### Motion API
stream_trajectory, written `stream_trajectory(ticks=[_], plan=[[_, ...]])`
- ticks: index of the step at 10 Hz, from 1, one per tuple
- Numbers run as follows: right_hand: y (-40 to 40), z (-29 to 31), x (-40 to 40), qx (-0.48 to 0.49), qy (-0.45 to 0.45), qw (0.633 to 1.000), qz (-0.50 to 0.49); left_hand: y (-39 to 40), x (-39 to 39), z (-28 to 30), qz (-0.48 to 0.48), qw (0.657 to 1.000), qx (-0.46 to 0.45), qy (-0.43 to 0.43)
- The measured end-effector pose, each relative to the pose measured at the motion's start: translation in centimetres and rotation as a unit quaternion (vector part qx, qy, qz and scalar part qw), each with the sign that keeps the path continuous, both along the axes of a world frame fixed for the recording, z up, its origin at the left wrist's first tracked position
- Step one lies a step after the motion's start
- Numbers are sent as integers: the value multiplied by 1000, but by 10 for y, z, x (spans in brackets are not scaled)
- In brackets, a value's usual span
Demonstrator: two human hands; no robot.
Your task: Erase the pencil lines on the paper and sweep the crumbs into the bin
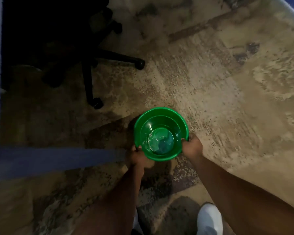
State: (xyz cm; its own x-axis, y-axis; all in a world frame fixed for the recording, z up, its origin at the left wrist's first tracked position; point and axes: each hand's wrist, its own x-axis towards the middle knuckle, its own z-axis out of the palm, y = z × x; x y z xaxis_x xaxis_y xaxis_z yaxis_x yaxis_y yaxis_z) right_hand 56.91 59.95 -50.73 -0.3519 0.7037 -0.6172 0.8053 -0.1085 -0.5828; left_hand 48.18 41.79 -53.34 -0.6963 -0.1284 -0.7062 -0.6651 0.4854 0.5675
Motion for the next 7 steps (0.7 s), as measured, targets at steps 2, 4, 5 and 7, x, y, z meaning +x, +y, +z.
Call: stream_trajectory(ticks=[2, 4, 5, 7], plan=[[-19, -35, 7, -4, 6, 1000, 11, -12, 16, -21, -5, 998, -12, 68], [-19, -10, 16, 9, -9, 999, 49, -10, 21, 19, -127, 980, -134, 70], [-13, 1, 25, 83, -54, 981, 166, -6, 19, 35, -154, 976, -137, 76], [-15, 46, 26, 229, -75, 874, 422, 9, 14, 75, -239, 958, -129, 88]])
